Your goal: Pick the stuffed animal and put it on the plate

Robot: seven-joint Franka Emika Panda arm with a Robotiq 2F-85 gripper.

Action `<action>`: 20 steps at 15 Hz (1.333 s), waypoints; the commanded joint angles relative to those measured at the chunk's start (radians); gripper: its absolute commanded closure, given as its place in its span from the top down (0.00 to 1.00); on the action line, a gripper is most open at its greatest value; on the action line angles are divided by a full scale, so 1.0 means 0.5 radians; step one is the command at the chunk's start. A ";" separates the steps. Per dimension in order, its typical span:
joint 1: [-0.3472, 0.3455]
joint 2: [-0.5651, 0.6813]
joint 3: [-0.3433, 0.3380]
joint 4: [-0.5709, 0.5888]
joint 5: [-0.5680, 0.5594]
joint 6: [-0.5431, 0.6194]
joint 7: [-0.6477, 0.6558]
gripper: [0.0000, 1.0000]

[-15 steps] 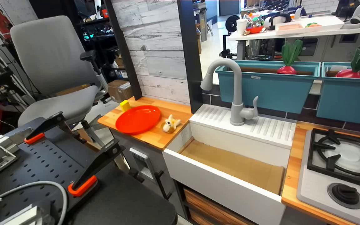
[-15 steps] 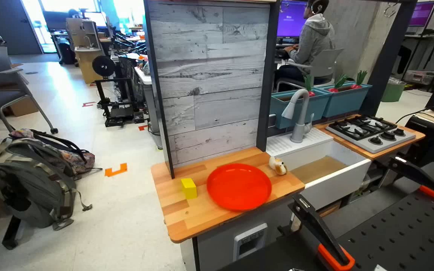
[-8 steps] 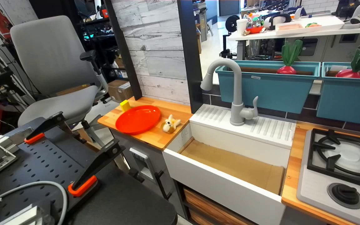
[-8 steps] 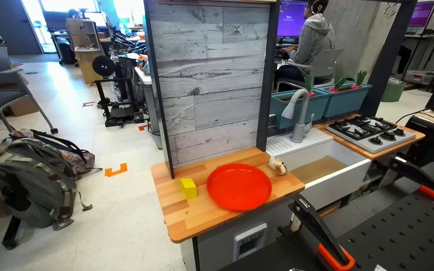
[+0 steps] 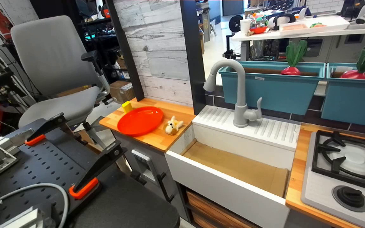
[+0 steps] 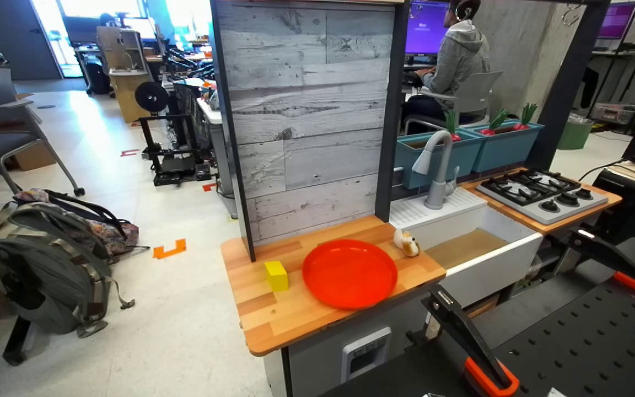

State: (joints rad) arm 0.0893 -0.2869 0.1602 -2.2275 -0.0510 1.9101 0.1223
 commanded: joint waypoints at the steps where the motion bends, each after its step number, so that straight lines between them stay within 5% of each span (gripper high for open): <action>1: -0.064 0.165 -0.102 -0.112 -0.044 0.404 -0.052 1.00; 12: -0.223 1.094 -0.284 -0.118 0.355 1.542 -0.288 1.00; 18: -0.327 1.610 -0.276 0.086 0.375 1.769 -0.366 1.00; 20: -0.310 1.533 -0.285 0.007 0.348 1.730 -0.318 1.00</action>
State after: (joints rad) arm -0.0612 0.4825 0.0126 -2.2231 0.1299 2.7764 -0.0424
